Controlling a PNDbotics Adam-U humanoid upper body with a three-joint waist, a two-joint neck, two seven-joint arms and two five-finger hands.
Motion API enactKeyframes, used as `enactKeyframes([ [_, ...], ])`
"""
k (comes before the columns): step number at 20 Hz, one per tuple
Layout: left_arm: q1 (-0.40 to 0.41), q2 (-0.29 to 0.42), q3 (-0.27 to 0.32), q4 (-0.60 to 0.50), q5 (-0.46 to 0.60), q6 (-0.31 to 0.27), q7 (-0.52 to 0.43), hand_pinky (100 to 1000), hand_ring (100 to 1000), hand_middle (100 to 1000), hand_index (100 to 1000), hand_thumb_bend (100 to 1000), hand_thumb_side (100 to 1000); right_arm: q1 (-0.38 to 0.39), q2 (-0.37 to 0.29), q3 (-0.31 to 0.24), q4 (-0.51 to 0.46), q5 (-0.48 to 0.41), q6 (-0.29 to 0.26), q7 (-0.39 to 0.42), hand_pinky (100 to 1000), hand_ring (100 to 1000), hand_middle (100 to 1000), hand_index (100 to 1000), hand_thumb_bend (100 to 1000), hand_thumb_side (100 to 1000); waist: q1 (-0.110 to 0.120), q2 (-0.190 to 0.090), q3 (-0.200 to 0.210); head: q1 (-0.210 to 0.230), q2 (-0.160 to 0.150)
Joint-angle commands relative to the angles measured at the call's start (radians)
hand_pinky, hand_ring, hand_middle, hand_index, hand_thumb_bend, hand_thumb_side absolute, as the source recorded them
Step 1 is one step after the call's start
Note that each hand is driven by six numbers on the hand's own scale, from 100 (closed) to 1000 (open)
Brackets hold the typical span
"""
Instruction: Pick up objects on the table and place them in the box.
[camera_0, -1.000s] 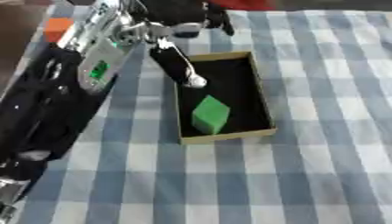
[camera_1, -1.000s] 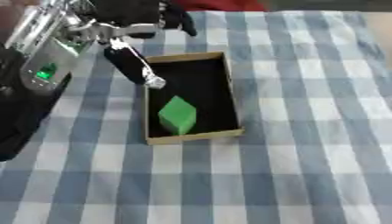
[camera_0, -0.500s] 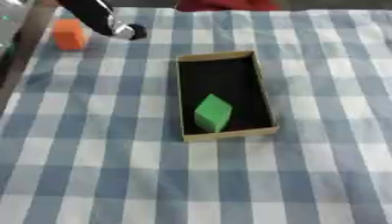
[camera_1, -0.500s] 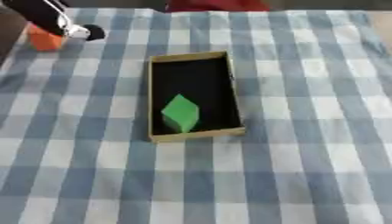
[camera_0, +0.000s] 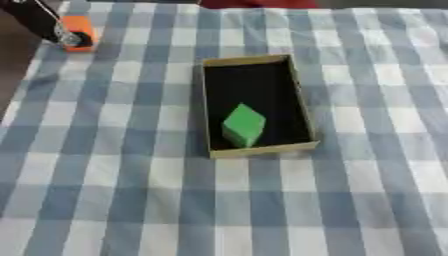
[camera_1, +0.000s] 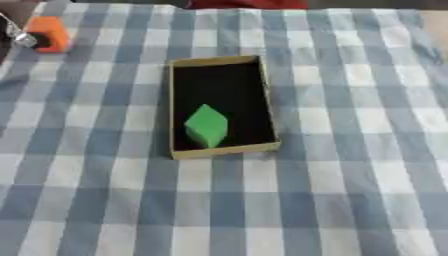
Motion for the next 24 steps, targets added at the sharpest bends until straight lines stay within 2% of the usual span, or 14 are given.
enactKeyframes([
  [1,-0.014,0.047,0.034,0.041,-0.017,-0.010,0.018,850,926,860,903,549,100,-0.012,-0.032,-0.008,-0.016,0.002,0.004,0.000,799,779,776,797,100,1000,-0.002,-0.018,0.009,0.013,-0.009],
  [9,-0.024,0.069,0.077,0.138,-0.032,-0.038,0.052,854,930,865,897,547,100,-0.008,-0.041,-0.012,-0.016,0.003,0.011,-0.002,799,778,775,796,100,1000,-0.027,-0.006,0.063,0.040,-0.016],
  [13,-0.027,0.075,0.082,0.150,-0.033,-0.057,0.043,853,930,866,901,563,100,0.000,-0.044,-0.016,-0.016,0.002,0.017,-0.007,798,778,774,796,100,1000,-0.033,0.004,0.074,0.044,-0.024],
  [17,-0.030,0.077,0.090,0.154,-0.031,-0.050,0.049,854,928,869,909,571,100,0.004,-0.046,-0.018,-0.016,0.001,0.022,-0.010,798,777,773,795,100,1000,-0.041,0.014,0.084,0.045,-0.031],
  [24,-0.048,0.072,0.093,0.158,-0.015,-0.047,0.063,852,925,869,911,541,100,0.010,-0.047,-0.022,-0.016,0.001,0.027,-0.015,797,777,772,795,100,1000,-0.051,0.018,0.092,0.043,-0.041],
])
